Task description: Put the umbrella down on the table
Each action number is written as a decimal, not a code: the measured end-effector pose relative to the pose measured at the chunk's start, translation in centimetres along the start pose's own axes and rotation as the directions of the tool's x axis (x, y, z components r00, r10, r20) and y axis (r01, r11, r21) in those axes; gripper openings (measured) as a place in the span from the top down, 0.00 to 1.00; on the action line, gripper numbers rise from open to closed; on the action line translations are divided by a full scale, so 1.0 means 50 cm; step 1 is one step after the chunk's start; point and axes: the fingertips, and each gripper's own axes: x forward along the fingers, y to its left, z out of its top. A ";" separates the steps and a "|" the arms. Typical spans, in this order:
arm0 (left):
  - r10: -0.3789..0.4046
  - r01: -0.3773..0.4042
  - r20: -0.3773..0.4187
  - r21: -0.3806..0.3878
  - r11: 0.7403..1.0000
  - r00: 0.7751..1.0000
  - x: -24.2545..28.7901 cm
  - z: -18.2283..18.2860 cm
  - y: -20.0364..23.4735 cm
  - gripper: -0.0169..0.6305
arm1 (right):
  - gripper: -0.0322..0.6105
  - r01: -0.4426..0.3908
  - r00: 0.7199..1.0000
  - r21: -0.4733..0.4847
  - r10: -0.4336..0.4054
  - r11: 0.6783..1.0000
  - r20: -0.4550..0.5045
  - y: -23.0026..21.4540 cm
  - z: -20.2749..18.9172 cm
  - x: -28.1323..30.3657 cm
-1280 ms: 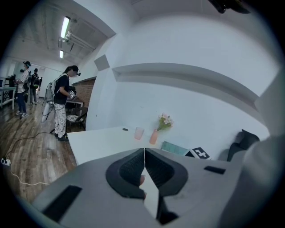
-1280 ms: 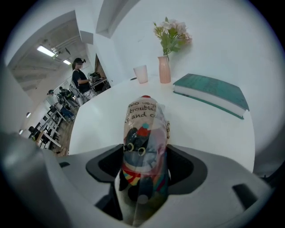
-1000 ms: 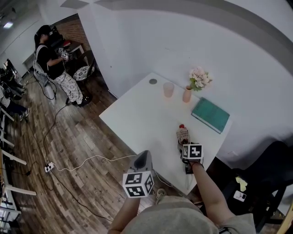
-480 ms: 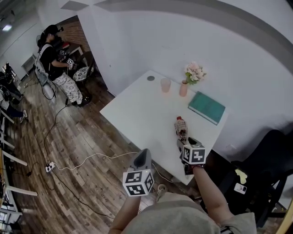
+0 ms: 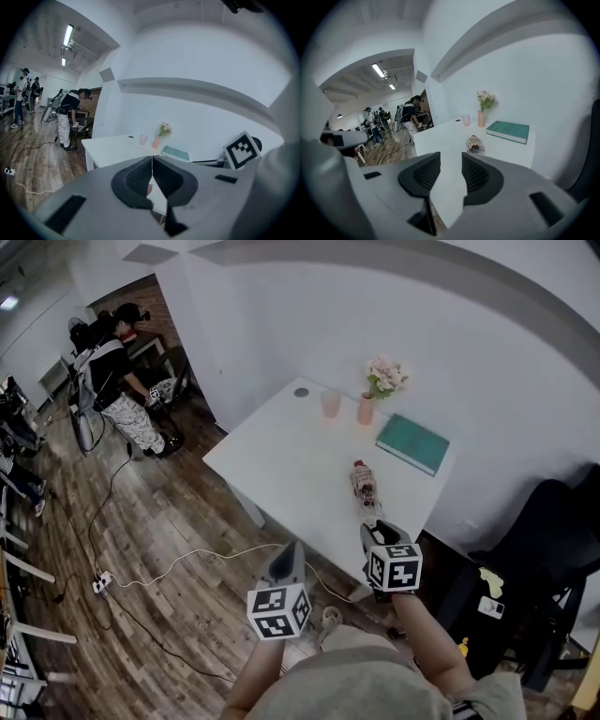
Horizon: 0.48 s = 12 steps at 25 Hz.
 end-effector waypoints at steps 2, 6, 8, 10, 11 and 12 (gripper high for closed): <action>-0.004 0.004 0.001 0.004 1.000 1.000 -0.020 -0.009 -0.002 0.96 | 0.75 0.005 1.000 -0.002 -0.005 1.000 0.016 0.012 -0.008 -0.029; -0.007 0.007 0.007 0.006 1.000 1.000 -0.066 -0.026 -0.006 0.96 | 0.81 0.016 0.999 -0.002 -0.016 1.000 0.048 0.030 -0.024 -0.091; -0.005 0.005 0.008 0.005 1.000 1.000 -0.088 -0.035 -0.007 0.96 | 0.84 0.020 0.998 0.002 -0.020 1.000 0.064 0.038 -0.031 -0.119; -0.004 0.004 0.008 0.005 1.000 1.000 -0.111 -0.046 -0.010 0.96 | 0.87 0.028 0.997 0.003 -0.028 1.000 0.078 0.044 -0.041 -0.149; -0.004 0.003 0.008 0.006 1.000 1.000 -0.123 -0.052 -0.012 0.96 | 0.88 0.033 0.996 0.000 -0.033 0.999 0.085 0.047 -0.046 -0.163; -0.003 0.003 0.009 0.006 1.000 1.000 -0.135 -0.057 -0.015 0.96 | 0.89 0.038 0.995 -0.004 -0.037 0.999 0.092 0.050 -0.051 -0.177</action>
